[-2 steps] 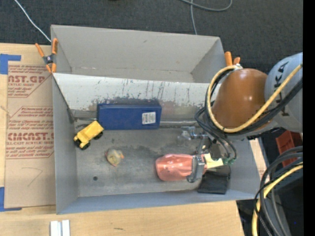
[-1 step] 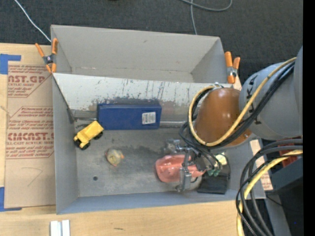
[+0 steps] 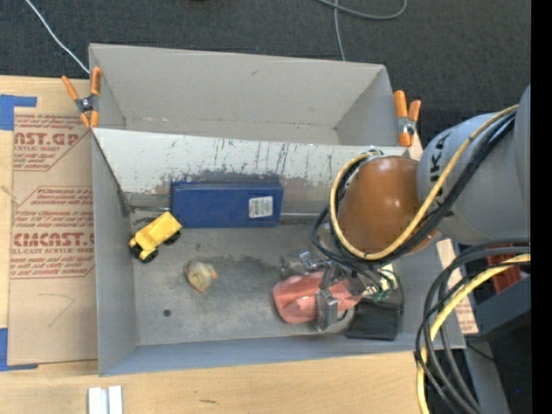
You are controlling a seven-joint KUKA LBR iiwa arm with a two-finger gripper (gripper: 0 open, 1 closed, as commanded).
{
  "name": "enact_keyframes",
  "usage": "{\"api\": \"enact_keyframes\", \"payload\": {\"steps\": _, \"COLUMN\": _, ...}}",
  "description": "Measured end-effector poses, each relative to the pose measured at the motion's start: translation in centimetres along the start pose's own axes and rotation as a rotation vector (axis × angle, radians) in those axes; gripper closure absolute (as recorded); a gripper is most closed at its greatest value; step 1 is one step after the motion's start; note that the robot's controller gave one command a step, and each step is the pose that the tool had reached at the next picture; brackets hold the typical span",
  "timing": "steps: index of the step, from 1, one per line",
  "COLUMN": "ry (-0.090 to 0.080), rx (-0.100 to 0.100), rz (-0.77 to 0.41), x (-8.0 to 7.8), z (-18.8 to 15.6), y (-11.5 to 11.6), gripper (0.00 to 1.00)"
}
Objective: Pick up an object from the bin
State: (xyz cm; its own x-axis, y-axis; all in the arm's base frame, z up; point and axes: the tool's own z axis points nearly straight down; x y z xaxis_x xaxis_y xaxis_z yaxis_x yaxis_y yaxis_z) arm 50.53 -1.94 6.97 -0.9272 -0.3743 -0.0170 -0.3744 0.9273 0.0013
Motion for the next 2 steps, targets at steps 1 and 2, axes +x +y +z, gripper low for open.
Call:
{"api": "enact_keyframes", "payload": {"steps": 1, "ry": 0.0, "rx": 0.0, "rz": 0.0, "x": 0.0, "z": 0.0, "y": 0.0, "gripper": 1.0}}
{"api": "enact_keyframes", "payload": {"steps": 2, "ry": 0.008, "rx": -0.005, "rz": 0.026, "x": -1.5, "z": 0.1, "y": -1.0, "gripper": 1.0}}
